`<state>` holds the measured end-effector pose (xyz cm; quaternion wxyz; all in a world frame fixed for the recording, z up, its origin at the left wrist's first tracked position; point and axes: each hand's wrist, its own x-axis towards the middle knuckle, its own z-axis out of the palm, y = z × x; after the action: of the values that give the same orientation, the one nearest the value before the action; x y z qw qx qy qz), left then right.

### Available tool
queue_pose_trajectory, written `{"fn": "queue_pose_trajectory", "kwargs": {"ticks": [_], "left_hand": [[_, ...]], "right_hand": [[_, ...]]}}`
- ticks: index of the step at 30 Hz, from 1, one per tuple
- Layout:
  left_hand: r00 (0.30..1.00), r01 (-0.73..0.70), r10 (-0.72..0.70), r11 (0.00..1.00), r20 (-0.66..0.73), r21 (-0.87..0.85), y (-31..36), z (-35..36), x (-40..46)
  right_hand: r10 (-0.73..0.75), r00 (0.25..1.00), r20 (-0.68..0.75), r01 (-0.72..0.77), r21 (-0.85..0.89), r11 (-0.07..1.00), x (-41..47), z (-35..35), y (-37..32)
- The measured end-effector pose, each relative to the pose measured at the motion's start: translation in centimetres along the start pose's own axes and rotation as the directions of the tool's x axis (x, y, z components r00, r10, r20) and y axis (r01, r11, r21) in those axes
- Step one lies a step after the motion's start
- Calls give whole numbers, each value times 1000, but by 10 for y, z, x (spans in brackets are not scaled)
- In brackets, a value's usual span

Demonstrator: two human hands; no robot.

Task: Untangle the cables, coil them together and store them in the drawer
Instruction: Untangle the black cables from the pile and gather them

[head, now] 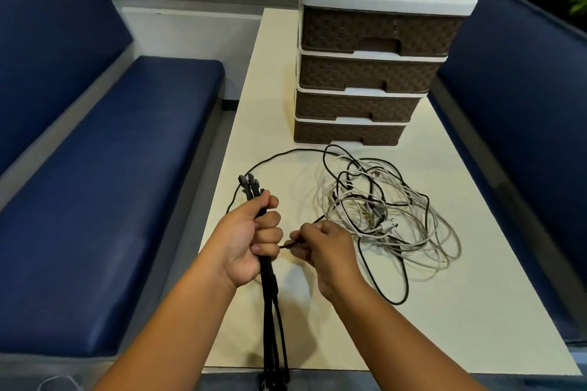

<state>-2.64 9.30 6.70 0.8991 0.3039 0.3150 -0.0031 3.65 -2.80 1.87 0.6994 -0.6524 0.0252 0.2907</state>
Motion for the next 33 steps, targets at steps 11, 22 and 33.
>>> {"fn": "queue_pose_trajectory", "kwargs": {"ticks": [11,22,33], "left_hand": [[999,22,-21,999,-24,47,-2,8,1],[998,30,-24,991,-50,132,-13,22,8],[989,-48,-10,924,149,380,-20,39,-14]], "right_hand": [[-635,757,151,644,-334,688,-29,-12,-45],[-211,655,726,577,-300,760,-55,-24,-32],[-207,976,70,212,-76,974,-7,-31,-65]]}}
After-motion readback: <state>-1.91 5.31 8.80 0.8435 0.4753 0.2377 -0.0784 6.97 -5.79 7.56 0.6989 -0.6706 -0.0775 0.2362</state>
